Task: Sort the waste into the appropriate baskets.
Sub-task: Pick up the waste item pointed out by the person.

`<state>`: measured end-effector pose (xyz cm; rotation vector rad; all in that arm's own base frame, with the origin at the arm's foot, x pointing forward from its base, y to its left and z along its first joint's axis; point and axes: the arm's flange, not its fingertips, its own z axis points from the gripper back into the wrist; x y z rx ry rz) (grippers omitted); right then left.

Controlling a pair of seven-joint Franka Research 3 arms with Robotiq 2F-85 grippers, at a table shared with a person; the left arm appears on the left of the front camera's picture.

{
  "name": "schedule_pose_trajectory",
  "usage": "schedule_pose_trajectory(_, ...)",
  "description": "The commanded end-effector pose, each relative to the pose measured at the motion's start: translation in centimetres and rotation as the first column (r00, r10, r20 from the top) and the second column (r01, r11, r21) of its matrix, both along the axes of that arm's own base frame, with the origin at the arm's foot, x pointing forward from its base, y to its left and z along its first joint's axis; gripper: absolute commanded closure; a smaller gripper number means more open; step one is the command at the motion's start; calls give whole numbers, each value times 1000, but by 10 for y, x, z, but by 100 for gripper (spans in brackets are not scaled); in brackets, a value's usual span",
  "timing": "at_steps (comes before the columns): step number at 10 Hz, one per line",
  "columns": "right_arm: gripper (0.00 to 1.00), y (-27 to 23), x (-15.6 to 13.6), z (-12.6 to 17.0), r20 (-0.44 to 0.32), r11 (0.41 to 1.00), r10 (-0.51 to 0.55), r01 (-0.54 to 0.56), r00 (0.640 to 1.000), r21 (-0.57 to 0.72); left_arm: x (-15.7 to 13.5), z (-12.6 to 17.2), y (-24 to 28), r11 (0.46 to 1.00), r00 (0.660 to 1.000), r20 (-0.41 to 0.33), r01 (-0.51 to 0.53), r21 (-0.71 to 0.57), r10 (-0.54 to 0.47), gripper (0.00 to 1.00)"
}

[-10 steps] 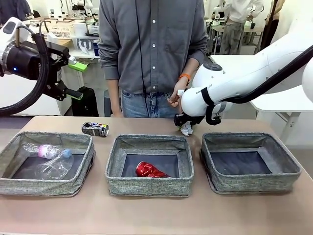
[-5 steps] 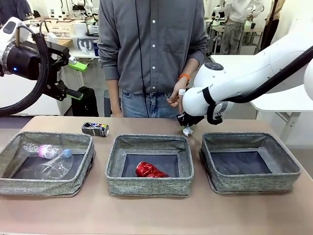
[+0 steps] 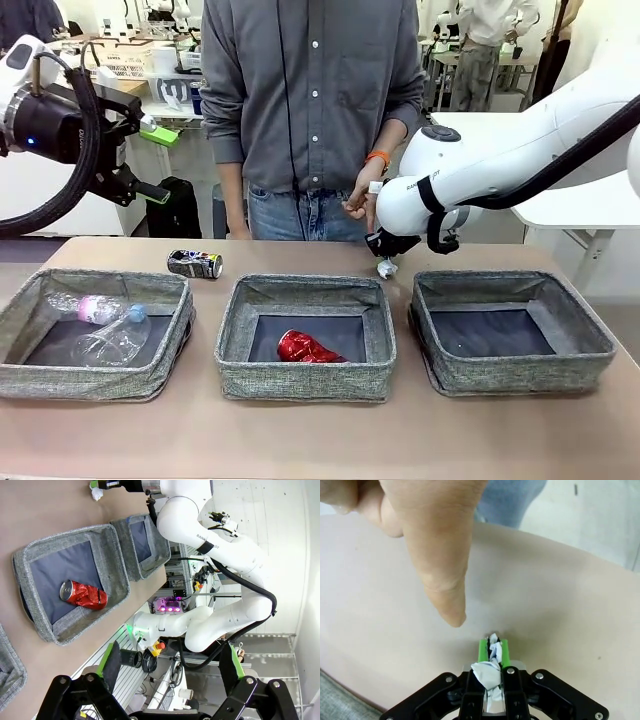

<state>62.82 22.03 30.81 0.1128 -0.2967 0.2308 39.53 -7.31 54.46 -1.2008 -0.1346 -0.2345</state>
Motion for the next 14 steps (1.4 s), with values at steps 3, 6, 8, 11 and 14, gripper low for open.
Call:
schedule_pose_trajectory(3, 100, -17, -39, 79, -154, 991, -73, 54, 985, -123, -2, 3, 0, 1000, 1000, -12, 0, 9, 0, 0)
schedule_pose_trajectory(6, 100, -16, -109, 179, -130, 965, -238, 220, 962, -140, -2, 3, 0, 1000, 1000, -12, 0, 9, 0, 0)
schedule_pose_trajectory(8, 100, 5, -167, 199, -184, 945, -315, 292, 931, -146, -2, 3, 0, 1000, 1000, -12, 0, 9, 0, 0)
schedule_pose_trajectory(11, 100, 6, -172, 216, -155, 956, -272, 249, 950, -154, -2, 3, 0, 1000, 1000, -12, 0, 9, 0, 0)
schedule_pose_trajectory(14, 100, 6, -172, 216, -155, 956, -272, 249, 950, -154, -2, 3, 0, 1000, 1000, -12, 0, 9, 0, 0)
